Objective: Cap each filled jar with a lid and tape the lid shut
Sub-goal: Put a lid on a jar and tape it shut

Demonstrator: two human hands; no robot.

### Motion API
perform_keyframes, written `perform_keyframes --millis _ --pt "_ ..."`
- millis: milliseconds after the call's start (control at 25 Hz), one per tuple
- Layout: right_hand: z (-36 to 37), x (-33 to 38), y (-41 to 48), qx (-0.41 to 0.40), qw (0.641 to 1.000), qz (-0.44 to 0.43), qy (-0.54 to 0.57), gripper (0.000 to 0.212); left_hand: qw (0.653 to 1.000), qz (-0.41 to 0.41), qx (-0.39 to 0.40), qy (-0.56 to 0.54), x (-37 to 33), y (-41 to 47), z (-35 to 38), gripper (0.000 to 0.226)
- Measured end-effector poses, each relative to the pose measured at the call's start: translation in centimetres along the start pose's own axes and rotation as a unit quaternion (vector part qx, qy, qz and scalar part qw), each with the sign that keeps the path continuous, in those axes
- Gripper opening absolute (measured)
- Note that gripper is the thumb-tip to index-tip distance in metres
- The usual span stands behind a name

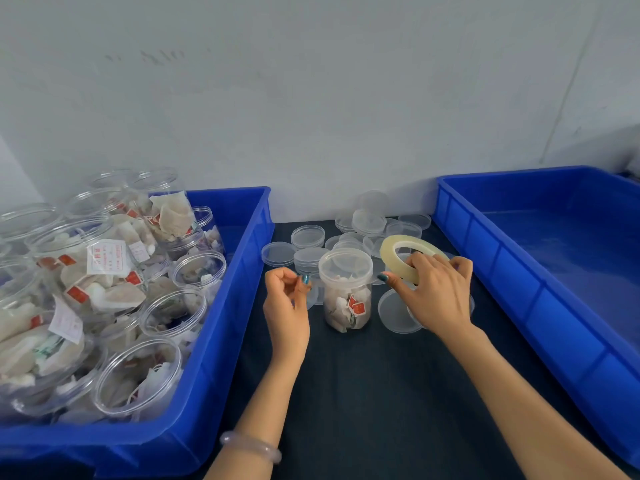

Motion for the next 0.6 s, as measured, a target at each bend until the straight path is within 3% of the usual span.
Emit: perform_keyframes --millis 120,280,400,480,600 --pt "1.2 0.0 0.8 0.039 0.999 -0.017 0.027 0.062 0.999 -0.006 0.050 -0.003 0.7 0.8 1.7 0.019" --pt "2.1 -0.1 0.8 0.053 0.991 -0.024 0.117 0.041 0.990 -0.057 0.125 -0.008 2.1 1.7 3.4 0.013" --pt "2.4 0.0 0.5 0.061 0.989 -0.013 0.134 0.040 0.985 -0.113 0.118 -0.055 2.2 1.9 3.2 0.018" --pt "2.3 -0.1 0.5 0.057 0.988 -0.005 0.144 0.043 0.980 -0.114 0.107 -0.125 2.2 0.9 3.0 0.030" --pt "2.0 0.1 0.2 0.065 0.988 -0.003 0.143 0.045 0.971 -0.038 0.209 -0.111 0.9 -1.6 3.9 0.064"
Point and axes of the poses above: each hand's wrist, its own y-axis towards the middle knuckle, its own z-axis out of the palm, x = y × z, the point moved 4 cm from there along y, towards the middle knuckle, and after that the axes turned 4 degrees about z, right-handed, at the moved point
